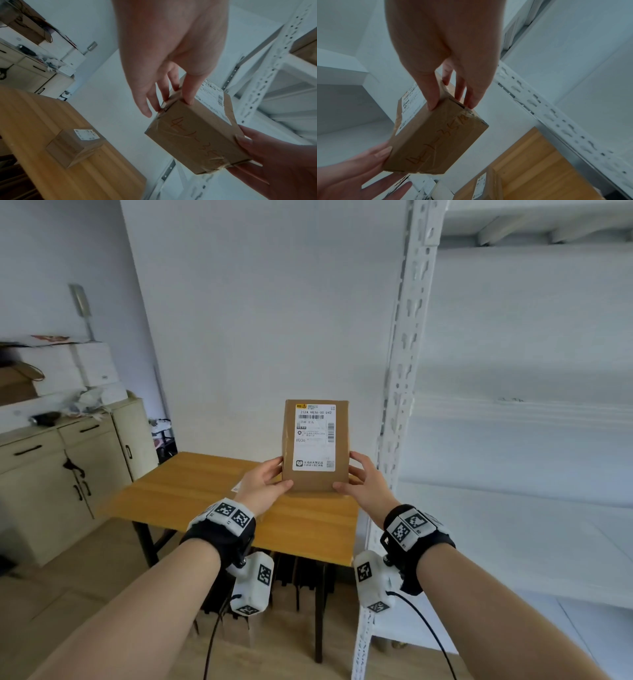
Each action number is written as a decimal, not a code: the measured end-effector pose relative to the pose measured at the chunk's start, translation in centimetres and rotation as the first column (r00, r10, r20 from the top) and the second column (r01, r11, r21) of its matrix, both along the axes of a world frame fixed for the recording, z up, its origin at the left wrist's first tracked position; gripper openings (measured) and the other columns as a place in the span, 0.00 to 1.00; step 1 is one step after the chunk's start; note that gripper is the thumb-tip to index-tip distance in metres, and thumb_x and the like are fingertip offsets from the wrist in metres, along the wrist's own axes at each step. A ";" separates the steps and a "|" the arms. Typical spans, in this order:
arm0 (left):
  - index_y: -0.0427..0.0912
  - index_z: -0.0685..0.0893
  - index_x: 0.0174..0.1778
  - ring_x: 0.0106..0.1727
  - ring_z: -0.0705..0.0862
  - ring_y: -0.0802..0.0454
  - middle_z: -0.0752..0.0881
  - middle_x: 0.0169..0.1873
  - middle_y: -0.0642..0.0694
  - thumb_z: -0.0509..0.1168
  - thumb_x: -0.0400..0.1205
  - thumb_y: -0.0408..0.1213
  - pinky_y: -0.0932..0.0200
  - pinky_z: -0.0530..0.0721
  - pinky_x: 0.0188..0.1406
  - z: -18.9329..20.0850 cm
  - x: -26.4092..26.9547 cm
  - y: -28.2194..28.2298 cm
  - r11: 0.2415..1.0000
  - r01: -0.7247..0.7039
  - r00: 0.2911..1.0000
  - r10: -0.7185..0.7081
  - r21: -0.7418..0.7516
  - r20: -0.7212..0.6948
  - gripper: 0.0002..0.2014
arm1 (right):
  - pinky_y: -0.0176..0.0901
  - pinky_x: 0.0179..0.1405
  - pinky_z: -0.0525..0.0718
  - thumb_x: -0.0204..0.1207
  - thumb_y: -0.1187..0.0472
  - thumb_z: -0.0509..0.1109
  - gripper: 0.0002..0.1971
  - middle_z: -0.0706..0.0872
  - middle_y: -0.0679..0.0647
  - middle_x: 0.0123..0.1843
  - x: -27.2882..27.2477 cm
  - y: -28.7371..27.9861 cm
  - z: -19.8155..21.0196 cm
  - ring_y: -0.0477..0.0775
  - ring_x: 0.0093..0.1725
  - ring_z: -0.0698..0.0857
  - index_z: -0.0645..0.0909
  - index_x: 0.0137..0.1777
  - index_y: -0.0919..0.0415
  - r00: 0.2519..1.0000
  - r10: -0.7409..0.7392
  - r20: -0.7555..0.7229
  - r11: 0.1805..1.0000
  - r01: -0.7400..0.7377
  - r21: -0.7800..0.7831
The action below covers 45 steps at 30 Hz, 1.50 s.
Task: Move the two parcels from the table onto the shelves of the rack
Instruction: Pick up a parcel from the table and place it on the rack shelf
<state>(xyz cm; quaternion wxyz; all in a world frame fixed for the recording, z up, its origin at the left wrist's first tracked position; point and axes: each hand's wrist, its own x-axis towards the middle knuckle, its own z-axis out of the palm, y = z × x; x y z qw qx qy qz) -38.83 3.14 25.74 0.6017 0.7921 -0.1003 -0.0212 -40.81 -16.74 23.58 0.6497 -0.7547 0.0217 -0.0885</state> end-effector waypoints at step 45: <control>0.42 0.73 0.75 0.72 0.78 0.49 0.80 0.71 0.44 0.69 0.78 0.32 0.57 0.82 0.48 13.4 -6.8 -29.8 0.904 0.418 0.890 -0.388 -0.092 0.239 0.27 | 0.53 0.66 0.81 0.73 0.70 0.74 0.32 0.85 0.63 0.62 -15.2 -28.2 14.8 0.62 0.62 0.85 0.67 0.76 0.61 0.917 -0.373 0.140 0.927 0.374 0.021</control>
